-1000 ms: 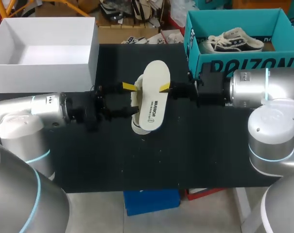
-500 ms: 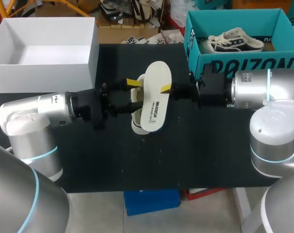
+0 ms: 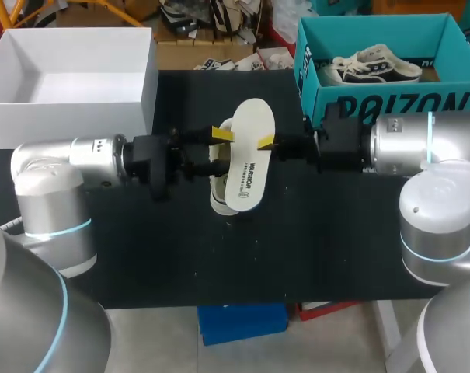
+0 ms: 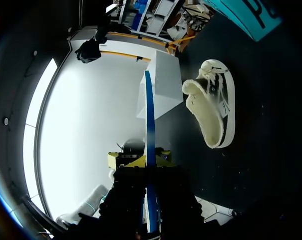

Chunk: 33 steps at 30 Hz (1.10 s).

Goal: Take the shoe out of the shoebox, open the shoe tongue, remove and reinsert the insole, then place the shoe into the shoebox

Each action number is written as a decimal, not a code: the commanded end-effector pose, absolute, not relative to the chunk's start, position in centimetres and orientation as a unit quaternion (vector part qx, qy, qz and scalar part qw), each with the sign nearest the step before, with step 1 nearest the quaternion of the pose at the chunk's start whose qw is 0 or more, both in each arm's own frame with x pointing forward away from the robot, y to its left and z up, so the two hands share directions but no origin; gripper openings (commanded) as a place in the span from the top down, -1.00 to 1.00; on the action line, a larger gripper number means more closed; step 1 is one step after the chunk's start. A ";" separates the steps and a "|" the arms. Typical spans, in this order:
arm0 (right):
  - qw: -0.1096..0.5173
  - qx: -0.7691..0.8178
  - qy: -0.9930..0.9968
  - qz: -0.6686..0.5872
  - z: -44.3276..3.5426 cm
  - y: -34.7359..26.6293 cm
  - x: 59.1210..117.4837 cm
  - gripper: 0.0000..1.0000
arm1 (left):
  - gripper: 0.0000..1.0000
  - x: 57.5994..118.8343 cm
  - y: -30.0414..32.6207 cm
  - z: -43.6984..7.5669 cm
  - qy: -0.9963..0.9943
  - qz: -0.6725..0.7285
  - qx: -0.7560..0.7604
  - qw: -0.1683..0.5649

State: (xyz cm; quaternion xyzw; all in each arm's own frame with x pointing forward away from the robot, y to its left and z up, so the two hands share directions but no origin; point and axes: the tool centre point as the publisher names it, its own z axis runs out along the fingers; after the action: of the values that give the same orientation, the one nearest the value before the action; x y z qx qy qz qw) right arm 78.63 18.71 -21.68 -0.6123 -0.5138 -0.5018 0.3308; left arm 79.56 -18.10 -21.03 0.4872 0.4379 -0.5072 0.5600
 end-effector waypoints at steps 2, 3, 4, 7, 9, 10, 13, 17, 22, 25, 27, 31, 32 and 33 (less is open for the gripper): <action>0.332 -0.612 -0.511 -0.505 -21.9 18.7 78.4 1.00 | -0.51 79.8 -19.2 -21.2 0.426 -0.517 0.496 0.552; 0.332 -0.612 -0.511 -0.505 -22.0 18.7 78.4 1.00 | -0.39 79.8 -19.4 -21.2 0.424 -0.518 0.498 0.551; 0.332 -0.611 -0.510 -0.506 -22.0 18.7 78.4 1.00 | -0.22 79.8 -19.5 -21.2 0.423 -0.518 0.500 0.551; 0.332 -0.611 -0.510 -0.506 -22.0 18.8 78.4 1.00 | 0.21 79.8 -19.8 -21.3 0.421 -0.519 0.502 0.549; 0.332 -0.611 -0.510 -0.507 -22.0 18.8 78.4 1.00 | 0.33 79.9 -19.9 -21.3 0.420 -0.519 0.503 0.548; 0.332 -0.611 -0.510 -0.507 -22.0 18.8 78.4 1.00 | 0.33 79.9 -19.9 -21.3 0.420 -0.519 0.504 0.548; 0.333 -0.610 -0.510 -0.506 -21.9 18.9 78.4 1.00 | 0.36 80.0 -20.0 -21.4 0.420 -0.518 0.505 0.547; 0.335 -0.609 -0.511 -0.506 -21.9 19.0 78.4 1.00 | 0.62 80.1 -20.1 -21.4 0.418 -0.521 0.506 0.545; 0.336 -0.608 -0.512 -0.505 -21.9 19.2 78.4 1.00 | 0.63 79.9 -20.5 -21.5 0.416 -0.528 0.507 0.540; 0.336 -0.608 -0.512 -0.505 -21.9 19.3 78.4 1.00 | 0.94 79.8 -20.7 -21.4 0.412 -0.529 0.510 0.539; 0.336 -0.608 -0.512 -0.505 -21.9 19.2 78.4 1.00 | 1.00 79.8 -20.7 -21.3 0.411 -0.528 0.511 0.539; 0.334 -0.609 -0.512 -0.506 -21.8 19.1 78.4 1.00 | 1.00 80.0 -20.6 -21.2 0.411 -0.525 0.514 0.540; 0.334 -0.610 -0.511 -0.506 -21.8 19.1 78.4 0.23 | 1.00 80.0 -20.6 -21.1 0.410 -0.524 0.514 0.540; 0.333 -0.613 -0.508 -0.505 -21.7 19.0 78.4 -1.00 | 1.00 80.0 -20.5 -21.1 0.410 -0.523 0.516 0.540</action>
State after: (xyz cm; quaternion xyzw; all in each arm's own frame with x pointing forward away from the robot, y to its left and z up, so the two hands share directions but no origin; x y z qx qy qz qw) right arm 78.55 18.97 -21.72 -0.6105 -0.5106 -0.5045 0.3346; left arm 79.90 -20.64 -21.20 0.5130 0.4106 -0.5248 0.5412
